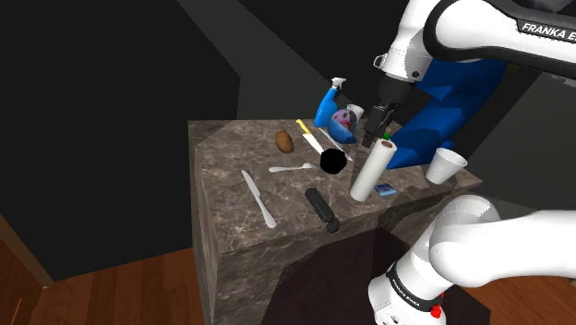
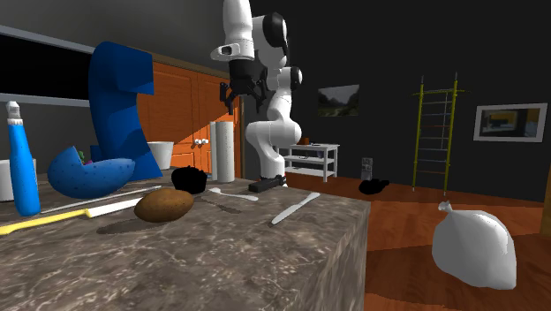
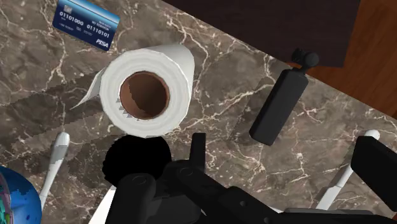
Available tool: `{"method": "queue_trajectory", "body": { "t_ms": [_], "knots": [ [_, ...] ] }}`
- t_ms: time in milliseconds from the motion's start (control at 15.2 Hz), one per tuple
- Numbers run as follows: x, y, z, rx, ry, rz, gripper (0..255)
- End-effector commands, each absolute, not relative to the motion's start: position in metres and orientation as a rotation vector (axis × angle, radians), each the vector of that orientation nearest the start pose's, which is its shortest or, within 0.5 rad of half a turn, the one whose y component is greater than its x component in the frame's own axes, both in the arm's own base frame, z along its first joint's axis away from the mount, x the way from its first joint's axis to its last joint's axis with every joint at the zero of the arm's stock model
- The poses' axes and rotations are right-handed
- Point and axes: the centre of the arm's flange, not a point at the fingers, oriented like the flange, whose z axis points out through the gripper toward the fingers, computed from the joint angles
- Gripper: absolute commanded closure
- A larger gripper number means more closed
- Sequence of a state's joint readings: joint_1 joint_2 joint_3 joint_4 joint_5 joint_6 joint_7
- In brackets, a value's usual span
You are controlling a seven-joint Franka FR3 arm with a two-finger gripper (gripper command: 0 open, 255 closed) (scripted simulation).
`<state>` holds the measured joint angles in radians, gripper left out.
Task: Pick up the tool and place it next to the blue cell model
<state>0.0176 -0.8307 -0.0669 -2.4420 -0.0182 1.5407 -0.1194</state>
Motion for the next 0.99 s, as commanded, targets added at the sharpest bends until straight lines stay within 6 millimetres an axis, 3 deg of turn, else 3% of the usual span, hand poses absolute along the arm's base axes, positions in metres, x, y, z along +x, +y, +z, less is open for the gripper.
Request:
{"method": "queue_trajectory", "body": {
  "t_ms": [0,924],
  "knots": [
    [0.289,-0.021,0.560,-3.100,-0.145,0.108,0],
    [0.371,0.106,0.458,-3.117,0.191,0.050,0]
  ]
}}
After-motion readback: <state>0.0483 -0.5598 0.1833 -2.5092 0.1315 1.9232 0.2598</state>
